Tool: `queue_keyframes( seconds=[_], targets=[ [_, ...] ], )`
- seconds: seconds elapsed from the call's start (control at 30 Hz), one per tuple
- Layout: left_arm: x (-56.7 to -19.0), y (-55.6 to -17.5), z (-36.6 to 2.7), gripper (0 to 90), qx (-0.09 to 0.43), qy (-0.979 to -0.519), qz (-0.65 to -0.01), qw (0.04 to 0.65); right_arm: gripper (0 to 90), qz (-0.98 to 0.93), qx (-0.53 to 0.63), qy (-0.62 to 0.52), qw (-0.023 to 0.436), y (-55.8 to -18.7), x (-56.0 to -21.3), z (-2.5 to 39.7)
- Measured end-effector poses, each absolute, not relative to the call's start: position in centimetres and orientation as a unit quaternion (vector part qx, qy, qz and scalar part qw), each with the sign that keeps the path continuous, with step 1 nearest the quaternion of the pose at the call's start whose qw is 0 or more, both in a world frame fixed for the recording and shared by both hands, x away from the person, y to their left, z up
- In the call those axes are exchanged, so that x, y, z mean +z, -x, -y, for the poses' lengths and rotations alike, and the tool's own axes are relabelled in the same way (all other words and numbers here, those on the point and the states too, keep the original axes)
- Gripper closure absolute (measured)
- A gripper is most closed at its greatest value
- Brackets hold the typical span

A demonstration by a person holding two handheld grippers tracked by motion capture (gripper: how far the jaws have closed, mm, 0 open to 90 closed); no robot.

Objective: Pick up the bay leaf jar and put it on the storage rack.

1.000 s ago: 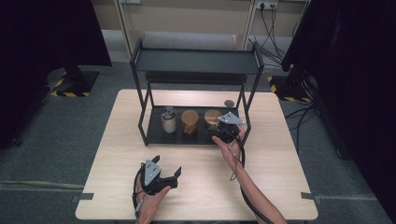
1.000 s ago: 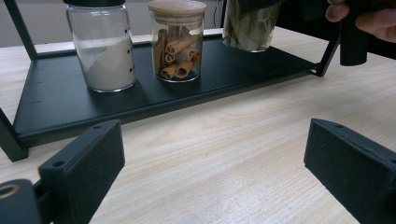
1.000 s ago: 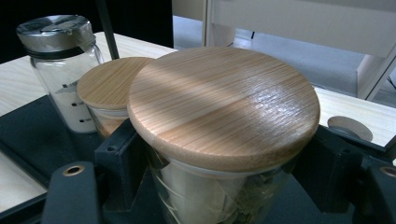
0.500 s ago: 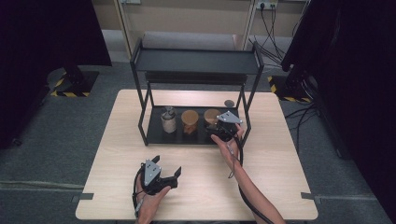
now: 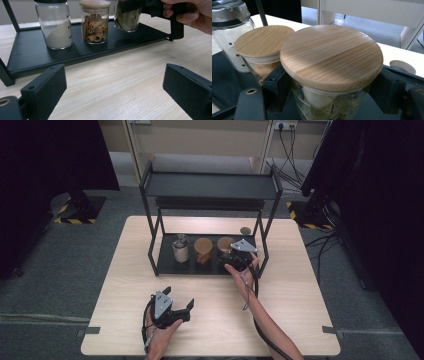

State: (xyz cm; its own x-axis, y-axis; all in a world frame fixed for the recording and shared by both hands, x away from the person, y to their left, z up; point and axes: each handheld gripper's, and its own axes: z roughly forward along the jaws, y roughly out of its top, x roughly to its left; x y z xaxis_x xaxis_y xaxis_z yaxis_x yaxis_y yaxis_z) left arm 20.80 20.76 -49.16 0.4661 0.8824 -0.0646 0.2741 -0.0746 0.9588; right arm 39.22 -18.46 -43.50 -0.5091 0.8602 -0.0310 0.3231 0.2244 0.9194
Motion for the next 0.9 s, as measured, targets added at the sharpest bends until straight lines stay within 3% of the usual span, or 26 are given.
queue_keyframes(
  seconds=[0.9],
  targets=[
    [-49.17,-20.79,-20.76,4.6,0.288,-0.674,-0.429,0.528,25.8,-0.727,0.47,-0.414,0.28,-40.09,-44.36,17.61]
  ],
)
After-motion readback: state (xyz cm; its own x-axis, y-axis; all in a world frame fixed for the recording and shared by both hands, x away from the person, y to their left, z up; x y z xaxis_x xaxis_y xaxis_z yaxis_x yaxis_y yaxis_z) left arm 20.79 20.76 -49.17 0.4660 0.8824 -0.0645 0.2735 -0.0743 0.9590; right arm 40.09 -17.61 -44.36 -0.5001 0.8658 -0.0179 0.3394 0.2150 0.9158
